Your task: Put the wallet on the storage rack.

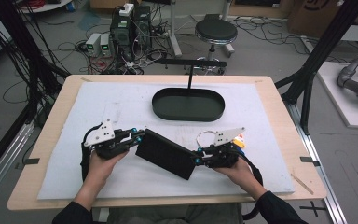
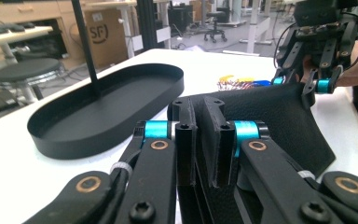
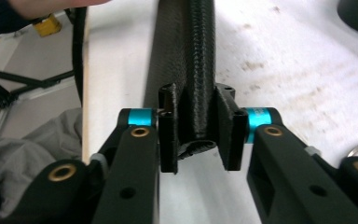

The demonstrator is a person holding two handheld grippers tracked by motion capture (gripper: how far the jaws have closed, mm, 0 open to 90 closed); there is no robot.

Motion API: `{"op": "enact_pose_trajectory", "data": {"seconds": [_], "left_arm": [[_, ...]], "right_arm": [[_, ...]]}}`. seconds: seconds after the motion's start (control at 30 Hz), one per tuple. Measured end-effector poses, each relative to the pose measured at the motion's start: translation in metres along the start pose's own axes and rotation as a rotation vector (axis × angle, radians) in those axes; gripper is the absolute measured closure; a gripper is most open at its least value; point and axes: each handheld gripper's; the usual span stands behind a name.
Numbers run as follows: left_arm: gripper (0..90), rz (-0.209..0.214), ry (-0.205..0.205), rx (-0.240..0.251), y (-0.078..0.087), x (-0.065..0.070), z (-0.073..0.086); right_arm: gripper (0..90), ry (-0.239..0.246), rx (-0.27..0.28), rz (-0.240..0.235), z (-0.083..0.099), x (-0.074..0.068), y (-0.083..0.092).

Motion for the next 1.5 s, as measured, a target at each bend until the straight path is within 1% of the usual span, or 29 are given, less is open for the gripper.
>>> {"op": "enact_pose_trajectory", "data": {"seconds": [0.03, 0.07, 0.1, 0.13, 0.2, 0.23, 0.27, 0.3, 0.33, 0.37, 0.4, 0.43, 0.47, 0.57, 0.6, 0.63, 0.67, 0.7, 0.73, 0.77, 0.87, 0.93, 1.03, 1.1, 1.17, 1.3, 1.4, 1.43, 1.5], "left_arm": [[79.2, 0.005, 0.012, -0.003, 0.0, -0.001, 0.0], [74.4, 0.016, 0.04, -0.013, -0.001, -0.002, 0.0], [67.2, 0.016, 0.04, -0.013, -0.001, -0.002, 0.0], [58.7, 0.025, 0.076, -0.046, -0.004, -0.004, -0.002], [48.6, 0.03, 0.087, -0.061, -0.005, -0.005, -0.002], [48.6, 0.036, 0.094, -0.071, -0.006, -0.006, -0.002], [36.9, 0.049, 0.098, -0.08, -0.008, -0.007, -0.002], [32.8, 0.058, 0.098, -0.092, -0.009, -0.008, -0.001], [30.7, 0.092, 0.097, -0.105, -0.012, -0.008, 0.0], [29.8, 0.092, 0.097, -0.105, -0.012, -0.008, 0.0], [28.0, 0.13, 0.101, -0.12, -0.017, -0.009, 0.002], [27.2, 0.13, 0.101, -0.12, -0.017, -0.009, 0.002], [27.2, 0.176, 0.108, -0.147, -0.023, -0.01, 0.003], [27.9, 0.22, 0.116, -0.162, -0.028, -0.01, 0.004], [30.4, 0.24, 0.118, -0.165, -0.03, -0.009, 0.004], [33.5, 0.24, 0.118, -0.165, -0.03, -0.009, 0.004], [33.5, 0.248, 0.109, -0.169, -0.03, -0.009, 0.004], [36.2, 0.266, 0.106, -0.164, -0.03, -0.008, 0.004], [41.2, 0.279, 0.093, -0.163, -0.03, -0.008, 0.004], [51.3, 0.296, 0.067, -0.165, -0.029, -0.007, 0.002], [56.0, 0.304, 0.064, -0.159, -0.027, -0.007, 0.002], [57.8, 0.323, 0.064, -0.158, -0.025, -0.007, 0.002], [66.5, 0.343, 0.049, -0.157, -0.022, -0.007, 0.0], [71.1, 0.367, 0.033, -0.141, -0.019, -0.006, -0.003], [72.8, 0.369, 0.029, -0.133, -0.019, -0.005, -0.003], [74.5, 0.366, -0.001, -0.114, -0.019, -0.002, -0.006], [74.8, 0.35, -0.02, -0.098, -0.02, 0.001, -0.008], [74.8, 0.346, -0.024, -0.095, -0.02, 0.002, -0.009], [74.9, 0.325, -0.036, -0.086, -0.021, 0.004, -0.012]], "right_arm": [[76.1, 0.017, 0.003, 0.004, -0.001, -0.001, 0.001], [76.3, 0.025, 0.001, 0.004, -0.002, -0.001, 0.002], [76.3, 0.025, 0.001, 0.004, -0.002, -0.001, 0.002], [76.7, 0.041, -0.008, 0.006, -0.003, -0.002, 0.005], [76.8, 0.057, -0.009, 0.0, -0.004, -0.003, 0.006], [76.8, 0.057, -0.009, 0.0, -0.004, -0.003, 0.006], [76.8, 0.08, -0.012, -0.001, -0.005, -0.004, 0.008], [76.8, 0.098, -0.019, -0.004, -0.005, -0.005, 0.009], [76.8, 0.106, -0.019, -0.011, -0.005, -0.005, 0.009], [76.8, 0.111, -0.021, -0.017, -0.005, -0.005, 0.01], [76.8, 0.12, -0.021, -0.019, -0.005, -0.005, 0.01], [76.8, 0.125, -0.018, -0.02, -0.005, -0.005, 0.01], [76.8, 0.128, -0.021, -0.021, -0.005, -0.005, 0.01], [76.7, 0.145, -0.026, -0.018, -0.005, -0.005, 0.012], [76.7, 0.149, -0.027, -0.018, -0.005, -0.005, 0.012], [76.7, 0.154, -0.03, -0.017, -0.005, -0.005, 0.013], [76.7, 0.154, -0.03, -0.017, -0.005, -0.005, 0.013], [76.7, 0.157, -0.031, -0.017, -0.004, -0.005, 0.013], [76.6, 0.157, -0.03, -0.016, -0.004, -0.005, 0.013], [76.6, 0.155, -0.03, -0.019, -0.004, -0.005, 0.013], [76.5, 0.151, -0.028, -0.021, -0.004, -0.004, 0.013], [76.4, 0.153, -0.029, -0.025, -0.004, -0.004, 0.013], [76.0, 0.154, -0.029, -0.026, -0.004, -0.004, 0.013], [74.8, 0.149, -0.031, -0.025, -0.003, -0.003, 0.014], [74.4, 0.141, -0.033, -0.024, -0.003, -0.002, 0.015], [70.8, 0.135, -0.018, -0.014, -0.002, -0.001, 0.017], [59.7, 0.124, 0.02, 0.0, -0.001, 0.002, 0.024], [59.7, 0.124, 0.02, 0.0, -0.001, 0.002, 0.024], [51.9, 0.116, 0.053, 0.028, -0.001, 0.004, 0.029]]}}
Point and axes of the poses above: each handheld gripper's, and its own axes: y roughly backward along the jaws, z roughly out of its underside, x roughly to its right, and after that the axes turned 8 degrees about -x, right-handed
